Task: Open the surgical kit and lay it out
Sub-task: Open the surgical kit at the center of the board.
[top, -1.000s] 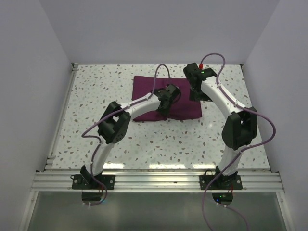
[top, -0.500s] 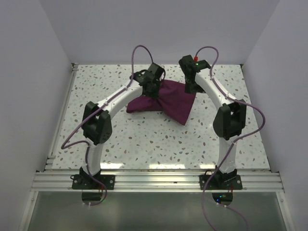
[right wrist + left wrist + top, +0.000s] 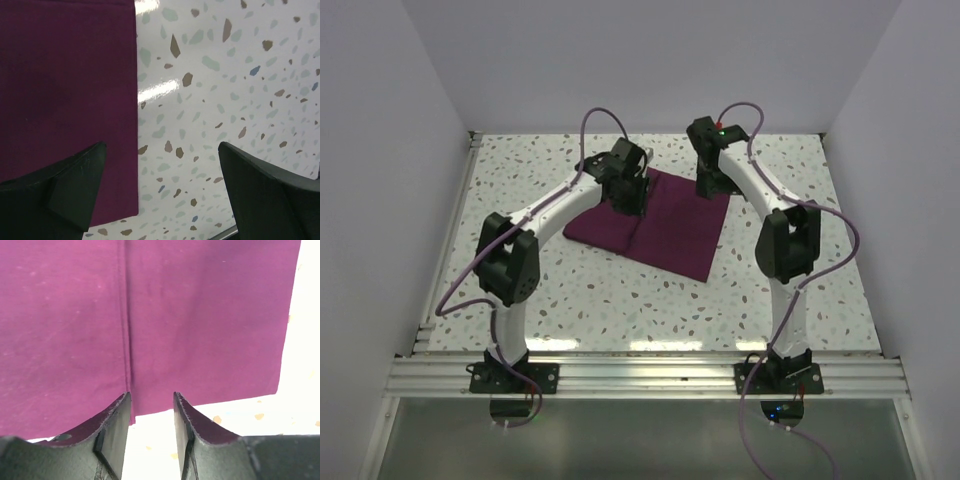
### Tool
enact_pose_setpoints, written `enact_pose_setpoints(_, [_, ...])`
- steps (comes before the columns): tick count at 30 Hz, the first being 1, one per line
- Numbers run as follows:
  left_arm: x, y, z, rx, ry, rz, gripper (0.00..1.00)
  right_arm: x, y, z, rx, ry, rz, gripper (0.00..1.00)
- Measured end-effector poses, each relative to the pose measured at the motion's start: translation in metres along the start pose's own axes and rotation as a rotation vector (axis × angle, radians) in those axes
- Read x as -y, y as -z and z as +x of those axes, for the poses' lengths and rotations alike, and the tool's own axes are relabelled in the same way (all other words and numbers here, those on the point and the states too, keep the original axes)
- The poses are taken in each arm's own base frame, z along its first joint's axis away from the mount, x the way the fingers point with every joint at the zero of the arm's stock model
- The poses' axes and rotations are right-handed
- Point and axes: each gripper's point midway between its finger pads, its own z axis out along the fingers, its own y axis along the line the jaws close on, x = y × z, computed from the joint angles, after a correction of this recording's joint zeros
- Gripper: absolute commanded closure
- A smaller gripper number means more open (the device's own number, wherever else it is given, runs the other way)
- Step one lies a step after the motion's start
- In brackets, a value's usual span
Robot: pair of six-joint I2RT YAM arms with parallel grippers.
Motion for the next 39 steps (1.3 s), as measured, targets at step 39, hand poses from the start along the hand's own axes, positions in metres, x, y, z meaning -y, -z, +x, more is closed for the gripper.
enact_pose_setpoints(39, [-0.041, -0.054, 0.065, -0.153, -0.065, -0.266, 0.47, -0.011, -0.026, 0.071, -0.140, 0.060, -0.092, 0.02])
